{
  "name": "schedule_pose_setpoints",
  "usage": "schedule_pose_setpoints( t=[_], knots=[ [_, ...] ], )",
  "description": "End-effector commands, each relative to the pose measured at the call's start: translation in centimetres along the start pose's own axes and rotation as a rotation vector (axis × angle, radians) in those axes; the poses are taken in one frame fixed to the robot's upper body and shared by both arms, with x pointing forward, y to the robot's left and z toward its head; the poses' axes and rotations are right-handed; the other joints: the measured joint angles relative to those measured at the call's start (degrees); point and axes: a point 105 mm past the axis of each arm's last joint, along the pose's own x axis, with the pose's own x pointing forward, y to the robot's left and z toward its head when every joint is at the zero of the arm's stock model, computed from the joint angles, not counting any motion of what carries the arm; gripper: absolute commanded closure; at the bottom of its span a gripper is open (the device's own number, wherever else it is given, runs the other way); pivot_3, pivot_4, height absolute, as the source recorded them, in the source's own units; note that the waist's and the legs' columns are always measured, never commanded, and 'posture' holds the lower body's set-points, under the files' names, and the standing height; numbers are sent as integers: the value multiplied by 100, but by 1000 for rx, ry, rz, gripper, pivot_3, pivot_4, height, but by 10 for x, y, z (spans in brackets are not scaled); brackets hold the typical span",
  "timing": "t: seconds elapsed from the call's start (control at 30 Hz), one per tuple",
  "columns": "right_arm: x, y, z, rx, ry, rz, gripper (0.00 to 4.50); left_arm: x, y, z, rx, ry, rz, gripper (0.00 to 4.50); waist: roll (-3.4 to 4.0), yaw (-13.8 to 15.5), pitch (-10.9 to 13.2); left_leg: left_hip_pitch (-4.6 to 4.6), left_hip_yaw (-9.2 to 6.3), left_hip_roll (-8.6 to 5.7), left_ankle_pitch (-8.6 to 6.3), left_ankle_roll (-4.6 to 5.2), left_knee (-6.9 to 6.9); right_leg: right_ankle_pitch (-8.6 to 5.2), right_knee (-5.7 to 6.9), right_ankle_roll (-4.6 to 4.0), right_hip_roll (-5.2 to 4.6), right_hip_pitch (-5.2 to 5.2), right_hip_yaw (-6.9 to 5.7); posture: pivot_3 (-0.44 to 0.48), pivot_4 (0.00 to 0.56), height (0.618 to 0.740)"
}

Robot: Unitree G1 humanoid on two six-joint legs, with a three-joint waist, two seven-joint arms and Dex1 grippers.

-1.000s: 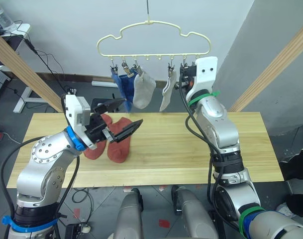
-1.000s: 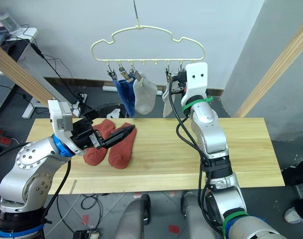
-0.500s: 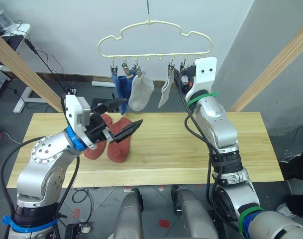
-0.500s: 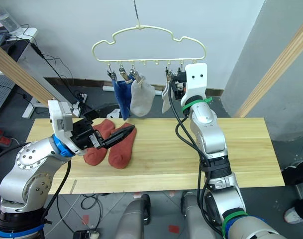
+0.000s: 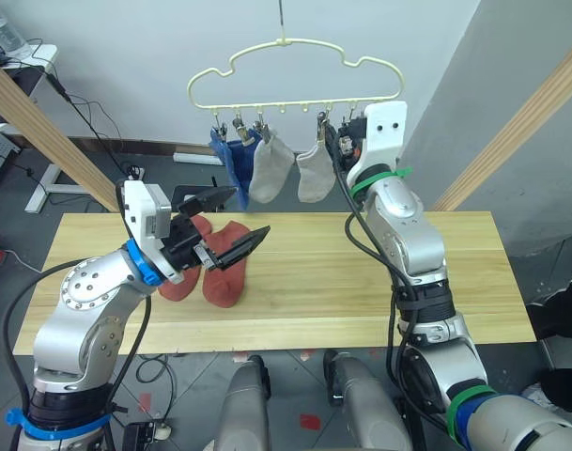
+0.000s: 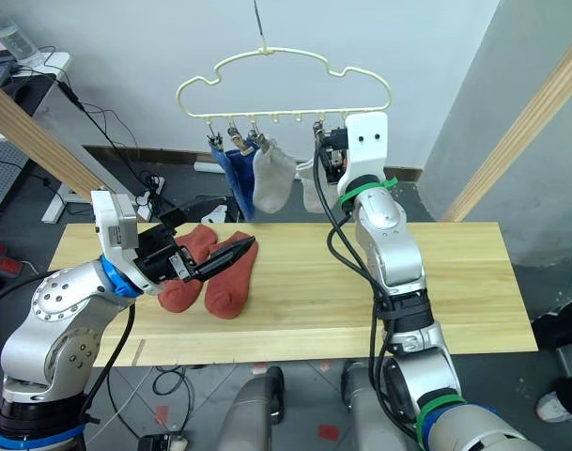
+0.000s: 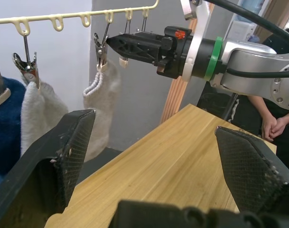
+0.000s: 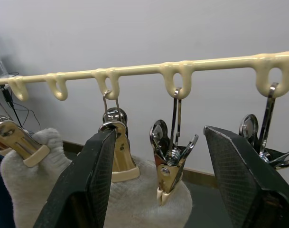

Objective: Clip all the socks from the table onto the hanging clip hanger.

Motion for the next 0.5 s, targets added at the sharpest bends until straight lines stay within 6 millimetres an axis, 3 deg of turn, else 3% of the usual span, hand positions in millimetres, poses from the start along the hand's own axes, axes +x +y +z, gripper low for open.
schedule_pose_setpoints(
  t=[0.03, 0.5],
  knots=[
    [3, 7, 22, 34, -80, 22, 1444, 1, -5, 5, 33, -20, -16, 0, 0, 0, 0, 0, 0, 0, 0, 0, 0, 0, 0, 0, 0, 0, 0, 49, 331, 740],
    [3, 29, 21, 143, -66, 145, 1444, 3, -5, 5, 37, -20, -9, 0, 0, 0, 0, 0, 0, 0, 0, 0, 1, 0, 0, 0, 0, 0, 0, 52, 333, 740]
  ],
)
